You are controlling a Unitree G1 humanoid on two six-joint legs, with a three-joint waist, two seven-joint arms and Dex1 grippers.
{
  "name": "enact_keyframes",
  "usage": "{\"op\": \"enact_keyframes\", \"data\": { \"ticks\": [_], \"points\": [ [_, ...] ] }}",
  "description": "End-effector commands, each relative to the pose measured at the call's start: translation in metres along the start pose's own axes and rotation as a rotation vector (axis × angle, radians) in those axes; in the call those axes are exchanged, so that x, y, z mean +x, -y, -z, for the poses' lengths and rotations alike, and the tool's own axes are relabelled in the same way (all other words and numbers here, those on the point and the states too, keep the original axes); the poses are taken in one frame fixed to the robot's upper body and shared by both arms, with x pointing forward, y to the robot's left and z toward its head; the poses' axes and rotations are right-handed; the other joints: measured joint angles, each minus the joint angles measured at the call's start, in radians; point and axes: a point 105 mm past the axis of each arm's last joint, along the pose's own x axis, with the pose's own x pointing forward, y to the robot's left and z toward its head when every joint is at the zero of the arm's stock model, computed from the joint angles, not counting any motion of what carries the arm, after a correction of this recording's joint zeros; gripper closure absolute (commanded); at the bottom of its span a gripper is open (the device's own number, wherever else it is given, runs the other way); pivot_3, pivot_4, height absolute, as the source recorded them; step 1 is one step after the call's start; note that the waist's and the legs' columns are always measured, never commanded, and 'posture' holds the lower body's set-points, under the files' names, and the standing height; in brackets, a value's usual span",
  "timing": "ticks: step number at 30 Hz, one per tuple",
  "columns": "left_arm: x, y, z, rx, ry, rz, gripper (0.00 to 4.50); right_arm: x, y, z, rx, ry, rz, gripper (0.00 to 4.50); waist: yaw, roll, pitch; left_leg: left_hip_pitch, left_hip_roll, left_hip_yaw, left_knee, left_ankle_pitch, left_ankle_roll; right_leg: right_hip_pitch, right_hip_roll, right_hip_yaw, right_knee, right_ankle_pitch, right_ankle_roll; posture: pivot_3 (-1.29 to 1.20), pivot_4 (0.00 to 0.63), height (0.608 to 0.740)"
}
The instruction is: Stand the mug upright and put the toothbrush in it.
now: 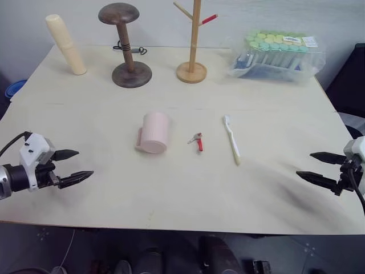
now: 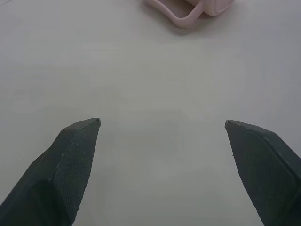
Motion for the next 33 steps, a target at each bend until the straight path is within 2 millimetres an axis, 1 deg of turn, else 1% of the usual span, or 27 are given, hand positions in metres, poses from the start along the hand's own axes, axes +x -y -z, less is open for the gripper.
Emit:
{"op": "enact_keyframes", "data": {
  "ticks": [1, 8, 9, 11, 26, 33],
  "points": [
    [-0.001, 0.000, -0.009, 0.025, 0.036, -0.006, 0.00, 0.003, -0.004, -0.007, -0.018, 0.016, -0.009, 0.03, 0.000, 0.000, 0.000, 0.000, 0.000, 0.000, 0.000, 0.000, 0.000, 0.000, 0.000, 0.000, 0.000, 0.000, 0.000, 0.00, 0.150, 0.740],
    [0.000, -0.001, -0.004, -0.004, 0.011, -0.026, 0.00, 0.005, -0.006, -0.009, -0.023, 0.009, 0.002, 0.03, 0.000, 0.000, 0.000, 0.000, 0.000, 0.000, 0.000, 0.000, 0.000, 0.000, 0.000, 0.000, 0.000, 0.000, 0.000, 0.00, 0.150, 0.740],
    [-0.001, 0.000, -0.003, -0.041, 0.003, -0.016, 0.00, 0.006, -0.006, -0.009, -0.021, 0.007, 0.006, 0.03, 0.000, 0.000, 0.000, 0.000, 0.000, 0.000, 0.000, 0.000, 0.000, 0.000, 0.000, 0.000, 0.000, 0.000, 0.000, 0.00, 0.150, 0.740],
    [-0.001, 0.001, -0.003, -0.055, 0.000, -0.014, 0.00, 0.007, -0.005, -0.009, -0.014, 0.009, 0.011, 0.03, 0.000, 0.000, 0.000, 0.000, 0.000, 0.000, 0.000, 0.000, 0.000, 0.000, 0.000, 0.000, 0.000, 0.000, 0.000, 0.00, 0.150, 0.740],
    [0.002, 0.006, -0.002, -0.056, -0.003, -0.019, 0.00, 0.015, -0.012, -0.024, 0.010, 0.040, 0.002, 0.03, 0.001, 0.000, 0.000, 0.000, 0.000, 0.000, 0.001, 0.000, 0.000, 0.000, 0.000, 0.000, 0.001, 0.000, 0.000, 0.00, 0.150, 0.740],
    [0.004, 0.014, -0.011, -0.062, 0.034, 0.009, 0.00, 0.017, -0.016, -0.029, 0.001, 0.045, -0.003, 0.03, 0.000, 0.000, 0.000, 0.000, 0.000, 0.000, 0.001, 0.000, 0.000, 0.000, 0.000, 0.001, 0.001, 0.000, 0.000, 0.00, 0.150, 0.740]
  ]
}}
